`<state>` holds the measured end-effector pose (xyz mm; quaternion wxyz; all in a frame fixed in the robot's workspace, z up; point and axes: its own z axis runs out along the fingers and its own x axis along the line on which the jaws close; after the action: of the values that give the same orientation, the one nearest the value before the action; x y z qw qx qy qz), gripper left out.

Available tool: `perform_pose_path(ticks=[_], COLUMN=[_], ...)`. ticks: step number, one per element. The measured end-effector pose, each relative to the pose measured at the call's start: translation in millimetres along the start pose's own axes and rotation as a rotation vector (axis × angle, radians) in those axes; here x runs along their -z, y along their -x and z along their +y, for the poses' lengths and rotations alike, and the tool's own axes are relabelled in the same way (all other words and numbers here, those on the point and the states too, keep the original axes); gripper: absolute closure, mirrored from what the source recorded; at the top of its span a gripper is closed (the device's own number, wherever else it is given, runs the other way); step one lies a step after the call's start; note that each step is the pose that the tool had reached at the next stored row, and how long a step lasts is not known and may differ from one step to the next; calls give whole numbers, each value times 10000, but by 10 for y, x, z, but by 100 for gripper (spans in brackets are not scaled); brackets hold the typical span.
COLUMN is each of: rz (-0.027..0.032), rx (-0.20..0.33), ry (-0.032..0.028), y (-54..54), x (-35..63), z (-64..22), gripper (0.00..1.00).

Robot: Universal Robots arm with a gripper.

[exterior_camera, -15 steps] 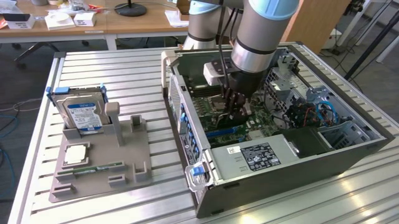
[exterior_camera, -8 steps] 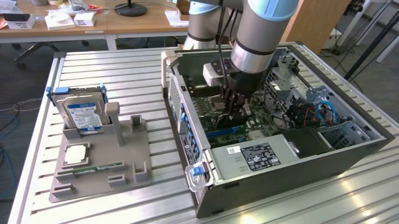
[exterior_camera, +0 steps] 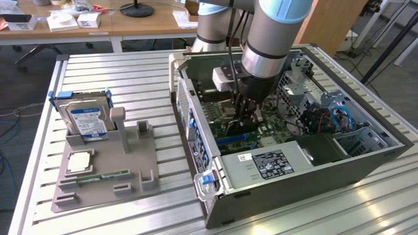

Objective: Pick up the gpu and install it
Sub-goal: 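Insert the gpu into the slot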

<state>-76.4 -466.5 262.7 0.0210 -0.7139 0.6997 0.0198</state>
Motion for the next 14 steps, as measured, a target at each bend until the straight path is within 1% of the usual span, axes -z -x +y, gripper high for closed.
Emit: perform_pose_path(ticks=[14], rz=[0], rx=[-1], ry=[0], y=[0], x=[-19], z=[0], gripper=[74])
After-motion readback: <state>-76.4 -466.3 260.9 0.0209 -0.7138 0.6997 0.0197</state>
